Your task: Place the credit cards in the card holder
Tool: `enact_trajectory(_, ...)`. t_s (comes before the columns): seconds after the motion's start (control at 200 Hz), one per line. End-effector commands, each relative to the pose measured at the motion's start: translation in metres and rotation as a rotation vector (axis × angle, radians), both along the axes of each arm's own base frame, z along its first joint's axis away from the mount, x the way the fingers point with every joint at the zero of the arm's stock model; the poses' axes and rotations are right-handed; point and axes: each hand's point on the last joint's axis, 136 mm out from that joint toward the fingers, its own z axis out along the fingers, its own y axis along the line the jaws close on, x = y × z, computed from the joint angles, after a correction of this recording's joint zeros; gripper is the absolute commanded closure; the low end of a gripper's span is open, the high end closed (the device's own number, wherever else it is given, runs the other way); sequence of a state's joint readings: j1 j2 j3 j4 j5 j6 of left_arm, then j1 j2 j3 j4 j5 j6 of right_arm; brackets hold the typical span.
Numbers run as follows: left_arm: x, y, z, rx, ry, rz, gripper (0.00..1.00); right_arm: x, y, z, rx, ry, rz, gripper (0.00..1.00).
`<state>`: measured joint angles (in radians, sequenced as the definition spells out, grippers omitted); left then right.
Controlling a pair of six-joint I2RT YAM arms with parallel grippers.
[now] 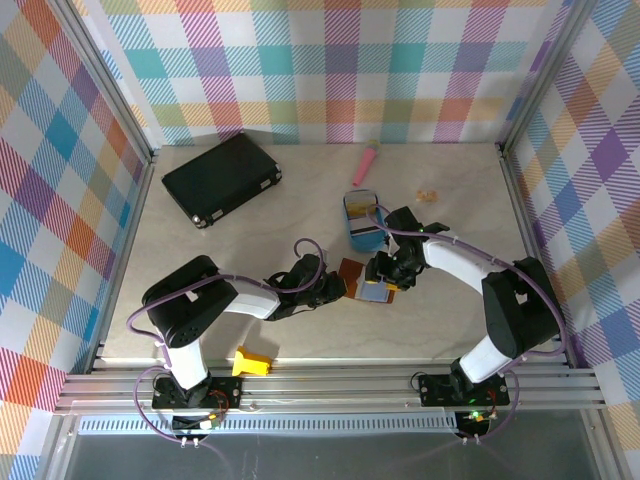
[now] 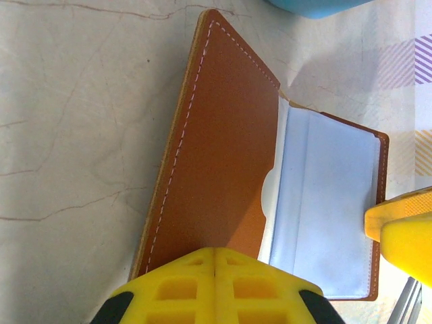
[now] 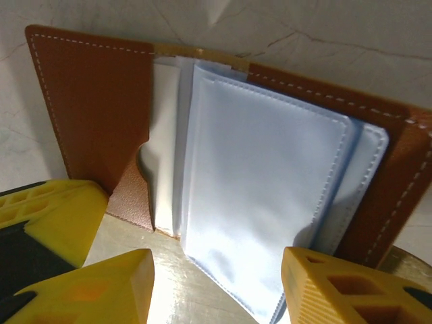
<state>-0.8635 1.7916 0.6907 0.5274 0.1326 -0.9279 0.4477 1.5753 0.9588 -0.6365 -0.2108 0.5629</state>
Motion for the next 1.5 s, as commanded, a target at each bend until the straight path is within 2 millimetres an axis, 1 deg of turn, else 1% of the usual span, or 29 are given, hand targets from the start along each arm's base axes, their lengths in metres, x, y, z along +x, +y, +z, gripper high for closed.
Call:
enact_trajectory(0.0,-0.009,-0.005,0.002,-0.011,-0.002,-0.024,1.0,-0.001,-0.01,-0.008,-0.049,0.006,-0.003,0.48)
enact_trajectory(0.105,-0.011,-0.006,0.006,-0.011,-0.003,-0.031,1.0,-0.001,-0.012,-0.013,-0.063,0.017,-0.02,0.48)
enact_trajectory(0.255,-0.011,-0.01,0.014,-0.012,-0.005,-0.046,1.0,0.002,-0.01,-0.021,-0.062,0.034,-0.03,0.48)
enact_trajectory(0.4,-0.014,-0.012,0.017,-0.017,-0.001,-0.048,1.0,0.005,-0.009,-0.026,-0.065,0.034,-0.027,0.48)
enact_trajectory(0.665,-0.021,-0.01,0.016,-0.016,0.015,-0.043,1.0,0.012,-0.008,-0.031,-0.043,0.019,0.002,0.47)
enact_trajectory(0.815,-0.022,-0.012,0.012,-0.016,0.028,-0.044,1.0,0.016,-0.008,-0.034,-0.038,0.007,0.017,0.48)
enact_trajectory(0.93,-0.023,-0.016,0.01,-0.025,0.038,-0.056,1.0,0.019,-0.008,-0.033,-0.04,-0.008,0.03,0.47)
enact_trajectory(1.12,-0.023,-0.014,0.012,-0.019,0.031,-0.052,1.0,0.024,-0.02,-0.025,-0.099,-0.056,0.014,0.47)
enact_trajectory(1.195,-0.022,-0.015,0.014,-0.02,0.022,-0.058,1.0,0.027,-0.022,-0.021,-0.112,-0.071,0.003,0.46)
enact_trajectory(1.31,-0.02,-0.017,0.021,-0.017,0.002,-0.07,1.0,0.028,-0.029,-0.021,-0.149,-0.075,-0.016,0.44)
enact_trajectory(1.405,-0.018,-0.019,0.026,-0.024,-0.013,-0.07,1.0,0.029,-0.026,-0.023,-0.14,-0.071,-0.005,0.43)
enact_trajectory(1.495,-0.016,-0.024,0.035,-0.046,-0.031,-0.081,1.0,0.03,-0.021,-0.025,-0.119,-0.07,0.018,0.44)
